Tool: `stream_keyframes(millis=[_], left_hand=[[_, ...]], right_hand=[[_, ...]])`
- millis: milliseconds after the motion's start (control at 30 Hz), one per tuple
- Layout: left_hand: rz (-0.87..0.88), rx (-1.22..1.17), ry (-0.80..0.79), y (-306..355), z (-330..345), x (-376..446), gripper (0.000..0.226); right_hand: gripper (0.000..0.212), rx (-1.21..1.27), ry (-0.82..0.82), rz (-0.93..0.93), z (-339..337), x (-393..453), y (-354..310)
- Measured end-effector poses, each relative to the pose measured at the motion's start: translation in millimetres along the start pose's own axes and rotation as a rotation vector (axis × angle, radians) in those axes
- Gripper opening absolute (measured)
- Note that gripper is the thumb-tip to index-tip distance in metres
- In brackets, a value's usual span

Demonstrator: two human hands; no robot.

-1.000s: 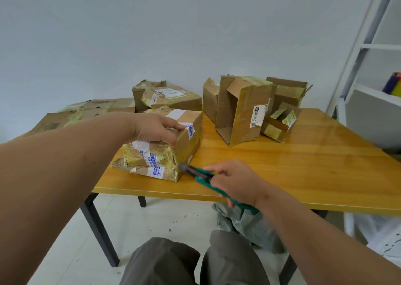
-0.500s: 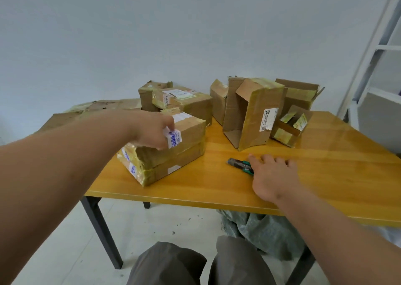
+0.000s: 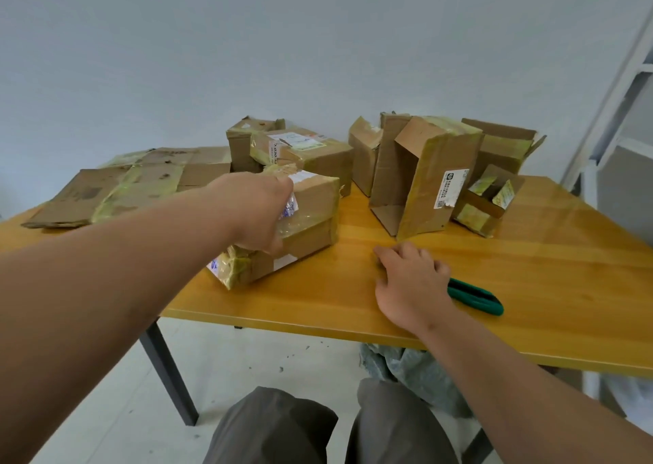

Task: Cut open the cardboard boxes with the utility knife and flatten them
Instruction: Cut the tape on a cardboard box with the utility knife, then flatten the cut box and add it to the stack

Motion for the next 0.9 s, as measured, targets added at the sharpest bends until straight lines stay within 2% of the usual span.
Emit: stream_keyframes(millis=[200, 367, 433, 467, 533, 600, 700, 900], left_hand=[[0.058, -0.173, -0.101, -19, -3, -7, 0.053], [0.133, -0.381, -0.177, -31, -9, -19, 0.05], [0.125, -0.517, -0.192, -31, -9, -23, 0.026], [0.115, -0.592, -0.185, -32, -9, -23, 0.022], [0.104, -0.692, -0.142, -34, -10, -24, 0.037], [0.1, -0.817, -0.137, -39, -6, -23, 0.037], [0.106, -0.964, -0.178, -44, -4, -29, 0.026], [0.142, -1.03, -0.223, -42, -3, -31, 0.02]], right_hand=[[0.052, 0.024, -0.006, -0.042, 3, 1, -15], [0.051, 0.08, -0.015, -0.063, -2, -2, -21], [0.051, 0.14, -0.001, -0.083, -8, -3, -25], [0.052, 0.183, 0.013, -0.095, -13, -3, -27], [0.055, 0.266, 0.05, -0.126, -23, -5, -34], [0.061, 0.318, 0.063, -0.142, -30, -4, -40], [0.071, 0.368, 0.047, -0.136, -31, 1, -47], [0.089, 0.591, 0.041, -0.067, -31, 20, -60]])
Point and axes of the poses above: each hand's wrist, its own x-axis towards the middle knuckle, its own z-axis out of the palm, y = z × x, the point moved 10 cm from there along x, towards the middle knuckle, and after that the axes turned 12 degrees about -y, right-handed, at the moved point
